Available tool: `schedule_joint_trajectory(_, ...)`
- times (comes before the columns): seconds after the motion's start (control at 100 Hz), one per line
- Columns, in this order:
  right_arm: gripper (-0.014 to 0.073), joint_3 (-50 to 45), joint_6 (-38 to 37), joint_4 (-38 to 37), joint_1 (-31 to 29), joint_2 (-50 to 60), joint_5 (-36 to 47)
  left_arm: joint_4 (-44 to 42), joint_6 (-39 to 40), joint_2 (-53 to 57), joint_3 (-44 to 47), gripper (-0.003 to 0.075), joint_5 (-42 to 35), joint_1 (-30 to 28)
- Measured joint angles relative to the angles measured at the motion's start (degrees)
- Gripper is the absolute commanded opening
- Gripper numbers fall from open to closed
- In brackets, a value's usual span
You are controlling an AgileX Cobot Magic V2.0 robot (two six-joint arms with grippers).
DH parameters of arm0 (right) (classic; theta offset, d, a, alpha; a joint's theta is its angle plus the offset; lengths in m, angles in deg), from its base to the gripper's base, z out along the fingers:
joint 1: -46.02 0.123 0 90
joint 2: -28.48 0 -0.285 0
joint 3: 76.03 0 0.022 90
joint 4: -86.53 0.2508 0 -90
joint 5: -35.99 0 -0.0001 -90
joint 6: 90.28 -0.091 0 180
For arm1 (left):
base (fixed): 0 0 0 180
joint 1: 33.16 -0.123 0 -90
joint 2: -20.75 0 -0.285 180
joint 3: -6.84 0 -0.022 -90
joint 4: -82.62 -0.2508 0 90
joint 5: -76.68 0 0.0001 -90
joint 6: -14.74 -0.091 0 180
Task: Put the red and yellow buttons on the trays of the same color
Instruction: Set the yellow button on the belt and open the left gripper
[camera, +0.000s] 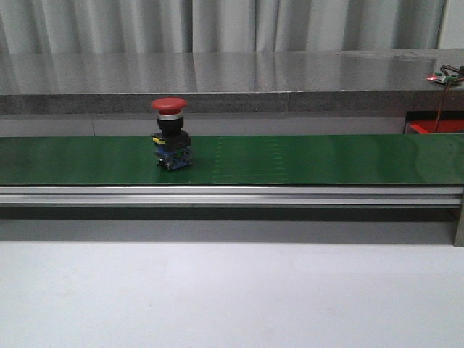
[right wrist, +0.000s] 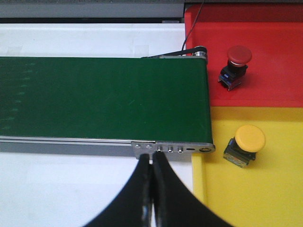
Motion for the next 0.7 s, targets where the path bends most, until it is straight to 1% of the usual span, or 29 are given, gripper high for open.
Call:
schedule_joint_trajectory(0.24, -0.0071, 0.0, 0.0, 0.0, 0.0, 0.0, 0.0, 5.04, 0.0, 2.67, -0.27, 0.055, 0.0, 0.0)
schedule_joint_trajectory(0.31, -0.0071, 0.0, 0.0, 0.0, 0.0, 0.0, 0.0, 6.24, 0.0, 4.47, -0.27, 0.0528, 0.0, 0.0)
schedule_joint_trajectory(0.36, -0.0071, 0.0, 0.0, 0.0, 0.0, 0.0, 0.0, 6.91, 0.0, 5.92, -0.27, 0.0495, 0.0, 0.0)
schedule_joint_trajectory(0.41, -0.0071, 0.0, 0.0, 0.0, 0.0, 0.0, 0.0, 7.27, 0.0, 7.38, -0.27, 0.0443, 0.0, 0.0)
schedule_joint_trajectory(0.48, -0.0071, 0.0, 0.0, 0.0, 0.0, 0.0, 0.0, 7.52, 0.11, 9.37, -0.27, 0.0343, 0.0, 0.0)
schedule_joint_trajectory(0.67, -0.0071, 0.0, 0.0, 0.0, 0.0, 0.0, 0.0, 7.65, 1.76, 14.12, -0.27, 0.0001, 0.22, 0.0)
schedule_joint_trajectory(0.69, -0.0071, 0.0, 0.0, 0.0, 0.0, 0.0, 0.0, 7.76, 1.95, 14.56, -0.27, -0.0021, 0.35, 0.0)
schedule_joint_trajectory(0.7, -0.0071, 0.0, 0.0, 0.0, 0.0, 0.0, 0.0, 7.75, 1.91, 14.73, -0.27, -0.0017, 0.35, 0.0)
